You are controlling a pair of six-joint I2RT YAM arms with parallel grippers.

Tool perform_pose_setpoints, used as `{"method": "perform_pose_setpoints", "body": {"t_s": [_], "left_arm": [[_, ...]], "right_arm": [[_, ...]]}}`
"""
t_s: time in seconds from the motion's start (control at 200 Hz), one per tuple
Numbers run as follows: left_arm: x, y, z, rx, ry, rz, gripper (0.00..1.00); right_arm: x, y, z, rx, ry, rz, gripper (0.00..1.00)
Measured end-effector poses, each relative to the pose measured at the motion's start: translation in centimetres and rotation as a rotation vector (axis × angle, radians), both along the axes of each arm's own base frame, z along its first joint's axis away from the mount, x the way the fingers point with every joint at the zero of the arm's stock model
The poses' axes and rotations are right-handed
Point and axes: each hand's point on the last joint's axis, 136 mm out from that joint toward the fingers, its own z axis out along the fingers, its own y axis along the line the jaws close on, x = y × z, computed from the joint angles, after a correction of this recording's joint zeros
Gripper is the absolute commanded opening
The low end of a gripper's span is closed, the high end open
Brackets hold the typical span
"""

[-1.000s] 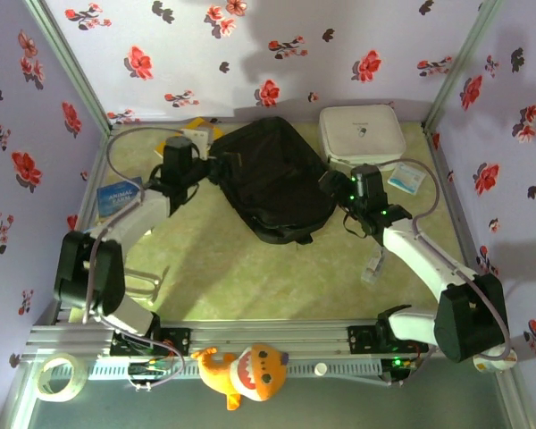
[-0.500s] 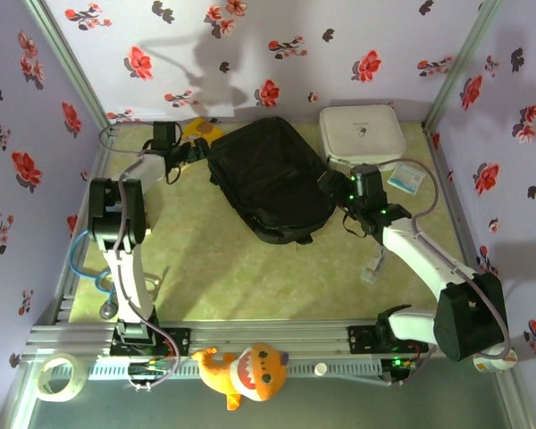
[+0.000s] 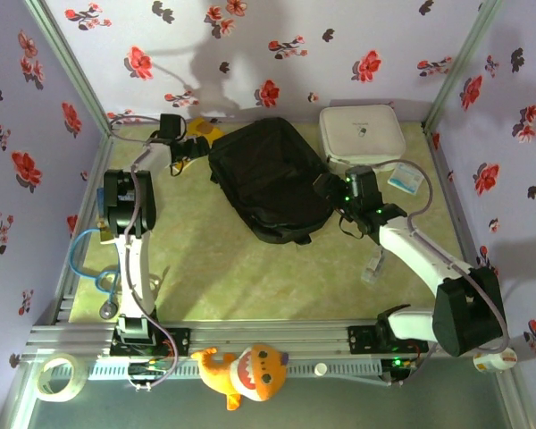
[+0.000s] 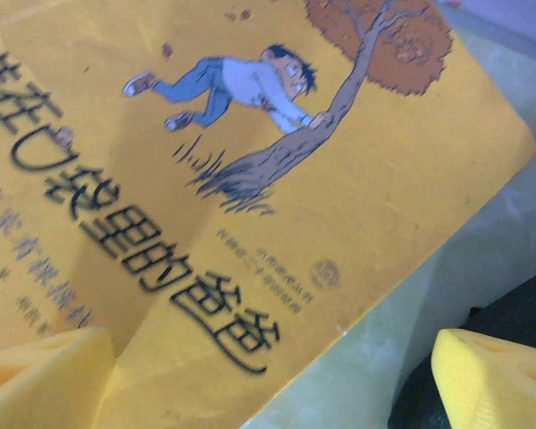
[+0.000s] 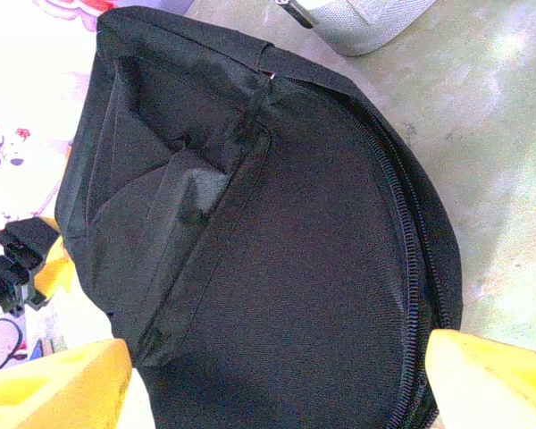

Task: Pack the student bag

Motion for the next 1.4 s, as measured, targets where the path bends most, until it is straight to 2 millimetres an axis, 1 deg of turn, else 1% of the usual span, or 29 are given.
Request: {"method": "perform_pose_setpoints", "body": {"t_s": [0.12, 0.265, 0.425, 0.485, 0.57, 0.735, 0.805, 0.91, 1.125, 1.21, 1.3, 1.395], "left_arm": [[-0.8, 0.1, -0.2, -0.011, 0.032, 0.021, 0.92], [-2.8, 0.3, -0.4, -0.019, 0.078, 0.037, 0.91], [-4.3, 0.4, -0.6, -0.023, 0.095, 0.035, 0.91], [-5.4, 0.2, -0.6, -0.028, 0.102, 0.035, 0.91], [-7.4, 0.0, -0.6, -0.036, 0.121, 0.039, 0.90], [-11.3, -0.8, -0.8, -0.054, 0.148, 0.034, 0.85], [-12.9, -1.5, -0.9, -0.060, 0.158, 0.023, 0.84], [-15.2, -3.1, -0.9, -0.068, 0.163, -0.002, 0.83], [-21.0, -7.7, -1.0, -0.096, 0.186, -0.078, 0.83], [-22.8, -9.4, -0.9, -0.106, 0.196, -0.110, 0.84], [-24.5, -11.4, -0.6, -0.129, 0.215, -0.154, 0.85], [-25.8, -12.3, -0.1, -0.154, 0.244, -0.186, 0.87]], "right_arm": [[0.0, 0.0, 0.1, 0.005, -0.001, -0.004, 0.86], [0.0, 0.0, 0.3, 0.007, -0.006, -0.004, 0.86], [0.0, 0.0, 0.3, 0.006, -0.005, -0.004, 0.86], [0.0, 0.0, 0.3, 0.007, -0.006, -0.004, 0.86], [-0.1, 0.0, 0.4, 0.008, -0.007, -0.004, 0.86], [-0.2, -0.1, 0.8, 0.013, -0.016, -0.006, 0.86], [-0.2, -0.1, 0.8, 0.013, -0.016, -0.006, 0.86], [-0.2, 0.0, 0.8, 0.014, -0.016, -0.004, 0.86], [-0.6, 0.9, 0.7, 0.013, -0.015, 0.021, 0.86], [-0.7, 1.7, 0.5, 0.005, -0.006, 0.043, 0.86], [-0.7, 3.1, 0.3, -0.011, 0.006, 0.075, 0.85], [-0.6, 4.8, 0.2, -0.041, 0.013, 0.117, 0.84]]}}
